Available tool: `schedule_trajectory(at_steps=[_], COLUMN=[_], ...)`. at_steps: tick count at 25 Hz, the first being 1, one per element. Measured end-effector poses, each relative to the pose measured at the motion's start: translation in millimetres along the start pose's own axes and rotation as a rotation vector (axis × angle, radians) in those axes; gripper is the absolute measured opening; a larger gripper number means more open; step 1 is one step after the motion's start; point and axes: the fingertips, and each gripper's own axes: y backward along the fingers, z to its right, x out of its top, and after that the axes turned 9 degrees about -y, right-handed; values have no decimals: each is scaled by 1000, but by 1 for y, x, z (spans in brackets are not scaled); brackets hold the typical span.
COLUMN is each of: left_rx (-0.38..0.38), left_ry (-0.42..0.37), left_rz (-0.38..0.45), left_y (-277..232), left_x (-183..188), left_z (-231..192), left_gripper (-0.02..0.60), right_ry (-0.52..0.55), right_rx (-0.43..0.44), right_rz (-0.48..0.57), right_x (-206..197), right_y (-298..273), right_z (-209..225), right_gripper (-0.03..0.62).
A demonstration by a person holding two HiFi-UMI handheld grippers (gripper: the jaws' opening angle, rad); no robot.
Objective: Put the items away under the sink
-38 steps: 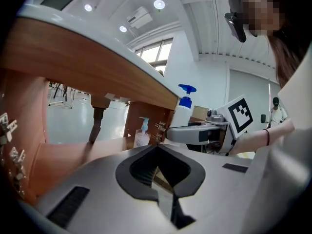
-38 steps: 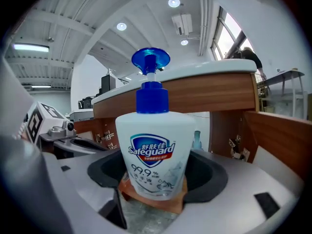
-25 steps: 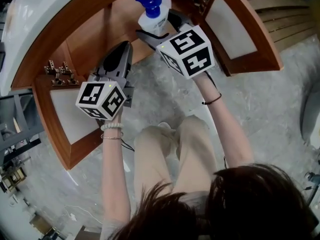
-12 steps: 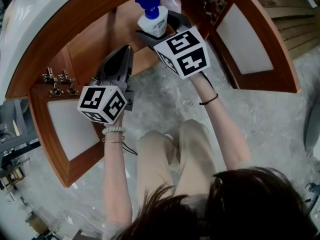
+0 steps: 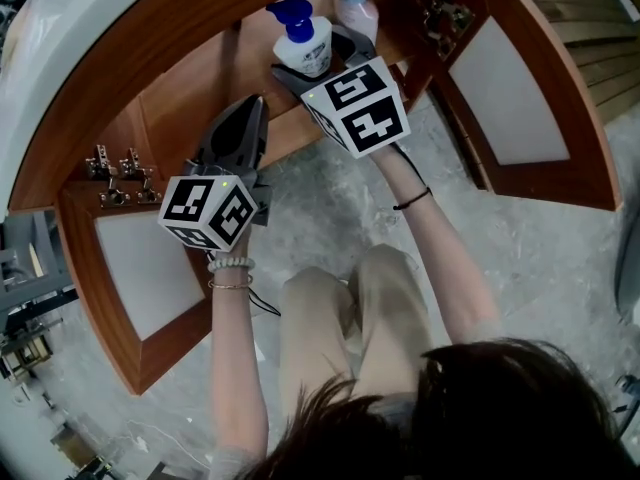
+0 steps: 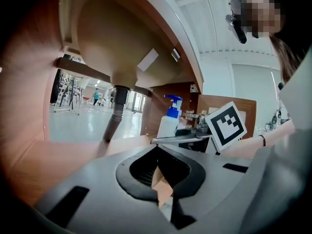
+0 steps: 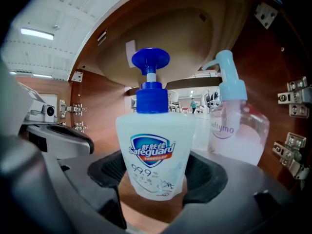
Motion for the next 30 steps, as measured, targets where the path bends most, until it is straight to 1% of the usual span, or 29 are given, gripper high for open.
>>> schedule_trajectory(at_steps=[12,16,25,30], left_rx=[16,20,28,22], left_ry=[3,4,24,40], left_rz=[4,1,-15,-28], left_y=[-1,1,11,18], left_x=[-5,-4,2,9], left_z=[-4,-4,0,6], left_gripper=[3,2,3,3], right_ry=[13,12,-1,-27], right_rx=[-8,-3,-8,-34], right_rz=[4,20,14,12], right_x=[-15,-14,-14,-6], right_y=[-9,-11,-11,-1], right_z=[0,-2,-3,-5], right_gripper=[357,356,357,357])
